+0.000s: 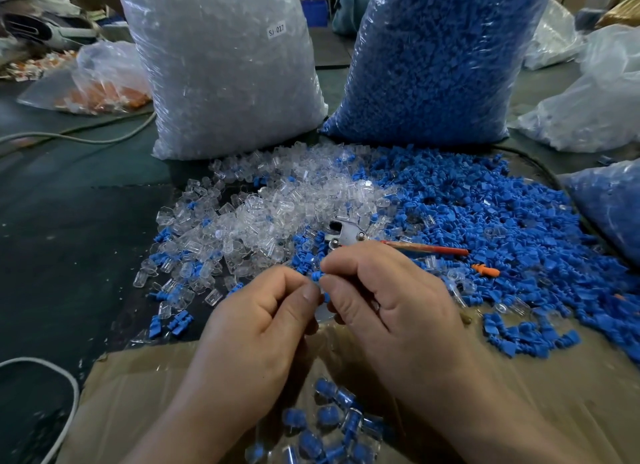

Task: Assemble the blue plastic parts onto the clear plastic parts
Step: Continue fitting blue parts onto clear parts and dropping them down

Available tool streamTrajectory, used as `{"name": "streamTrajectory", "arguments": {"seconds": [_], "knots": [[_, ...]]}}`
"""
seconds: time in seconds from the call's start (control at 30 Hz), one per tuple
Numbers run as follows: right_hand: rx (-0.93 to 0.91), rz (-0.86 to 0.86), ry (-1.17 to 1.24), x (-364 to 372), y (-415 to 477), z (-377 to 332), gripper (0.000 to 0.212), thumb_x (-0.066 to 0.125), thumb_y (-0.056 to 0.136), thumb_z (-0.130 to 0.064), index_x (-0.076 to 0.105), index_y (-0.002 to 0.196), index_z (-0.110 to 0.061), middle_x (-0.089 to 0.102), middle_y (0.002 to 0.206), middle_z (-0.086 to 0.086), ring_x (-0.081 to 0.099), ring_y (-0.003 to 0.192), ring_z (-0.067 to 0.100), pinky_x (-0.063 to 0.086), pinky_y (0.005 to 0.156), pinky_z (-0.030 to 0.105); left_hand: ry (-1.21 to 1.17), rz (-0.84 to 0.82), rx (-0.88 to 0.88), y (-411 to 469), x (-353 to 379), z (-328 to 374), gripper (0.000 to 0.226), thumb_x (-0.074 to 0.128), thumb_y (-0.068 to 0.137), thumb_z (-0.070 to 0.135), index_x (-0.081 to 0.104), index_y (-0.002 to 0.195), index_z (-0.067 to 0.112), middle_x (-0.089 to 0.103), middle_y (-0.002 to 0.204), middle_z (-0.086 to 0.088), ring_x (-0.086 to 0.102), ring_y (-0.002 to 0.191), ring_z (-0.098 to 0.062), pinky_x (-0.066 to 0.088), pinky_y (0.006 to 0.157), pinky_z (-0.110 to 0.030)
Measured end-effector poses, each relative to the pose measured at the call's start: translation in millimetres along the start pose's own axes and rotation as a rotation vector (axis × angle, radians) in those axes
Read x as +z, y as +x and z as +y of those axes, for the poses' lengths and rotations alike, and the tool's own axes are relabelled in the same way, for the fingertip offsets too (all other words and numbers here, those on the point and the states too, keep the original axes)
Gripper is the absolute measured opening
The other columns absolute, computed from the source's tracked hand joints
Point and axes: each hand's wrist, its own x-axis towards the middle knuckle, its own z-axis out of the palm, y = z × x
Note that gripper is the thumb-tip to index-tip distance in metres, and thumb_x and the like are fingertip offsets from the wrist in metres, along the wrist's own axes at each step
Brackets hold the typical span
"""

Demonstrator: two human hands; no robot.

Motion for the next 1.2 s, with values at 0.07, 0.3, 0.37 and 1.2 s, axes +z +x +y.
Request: {"name": "streamTrajectory", "arguments": {"seconds": [0.07, 0.3, 0.37, 1.2], "knots": [[-0.05, -0.018, -0.043, -0.4, 0.9, 3.1, 0.019, 0.053, 0.097, -0.027, 0.068, 0.101, -0.015, 0.061, 0.093, -0.006, 0.059, 0.083, 0.01, 0.05, 0.069, 0.031, 0.024, -0.002, 0.029, 0.0, 0.2, -0.6, 0.039, 0.047, 0.07, 0.065, 0.067, 0.083, 0.035, 0.065, 0.065, 0.006, 0.055, 0.054, -0.002, 0.043, 0.05, -0.014], [-0.146, 0.062, -0.041, -2.4, 0.4, 7.5, 0.016, 0.055, 0.099, -0.02, 0.066, 0.101, -0.009, 0.064, 0.095, -0.003, 0.061, 0.087, 0.012, 0.051, 0.071, 0.03, -0.079, 0.04, -0.04, 0.8, -4.1, -0.9, 0.044, 0.053, 0.066, 0.068, 0.068, 0.079, 0.029, 0.058, 0.052, 0.006, 0.051, 0.046, -0.005, 0.044, 0.045, -0.017], [-0.151, 0.012, -0.052, -1.4, 0.4, 7.0, 0.019, 0.054, 0.1, -0.022, 0.066, 0.102, -0.008, 0.063, 0.096, -0.002, 0.061, 0.087, 0.015, 0.051, 0.071, 0.035, -0.055, 0.03, -0.031, 1.4, -6.0, -1.4, 0.046, 0.052, 0.066, 0.069, 0.068, 0.079, 0.028, 0.06, 0.054, 0.003, 0.052, 0.048, -0.006, 0.045, 0.046, -0.017], [-0.042, -0.228, -0.145, -3.3, 0.5, 5.1, 0.017, 0.054, 0.096, -0.024, 0.065, 0.107, -0.017, 0.062, 0.104, -0.004, 0.06, 0.095, 0.02, 0.052, 0.073, 0.044, -0.398, -0.059, -0.138, 5.6, -4.6, -10.2, 0.038, 0.08, 0.058, 0.042, 0.076, 0.09, 0.022, 0.073, 0.078, -0.017, 0.071, 0.064, -0.027, 0.059, 0.059, -0.036]]}}
